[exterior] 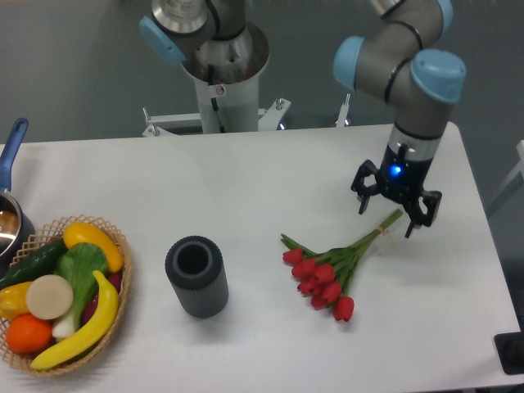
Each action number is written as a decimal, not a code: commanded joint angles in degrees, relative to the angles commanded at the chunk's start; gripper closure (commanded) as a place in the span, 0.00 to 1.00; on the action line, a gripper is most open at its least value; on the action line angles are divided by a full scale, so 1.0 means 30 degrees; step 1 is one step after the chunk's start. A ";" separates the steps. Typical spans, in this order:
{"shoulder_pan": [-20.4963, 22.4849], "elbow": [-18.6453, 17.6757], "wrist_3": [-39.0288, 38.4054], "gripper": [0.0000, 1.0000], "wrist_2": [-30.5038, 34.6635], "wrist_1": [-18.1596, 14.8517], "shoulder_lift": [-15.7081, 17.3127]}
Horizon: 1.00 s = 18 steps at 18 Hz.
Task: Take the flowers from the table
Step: 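Move the open gripper down toward the red tulip stems, then lower the gripper around the tulip stems near the blooms and close it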
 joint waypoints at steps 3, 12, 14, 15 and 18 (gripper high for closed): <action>-0.0029 0.0352 0.0000 0.00 0.0610 -0.0205 -0.0673; -0.0964 0.0382 0.0176 0.00 0.2432 -0.0996 -0.1173; -0.1230 0.0207 0.0176 0.00 0.2461 -0.0996 -0.1262; -0.1259 0.0148 0.0176 0.00 0.2461 -0.0996 -0.1320; -0.1727 0.0089 0.0234 0.00 0.2665 -0.0996 -0.1642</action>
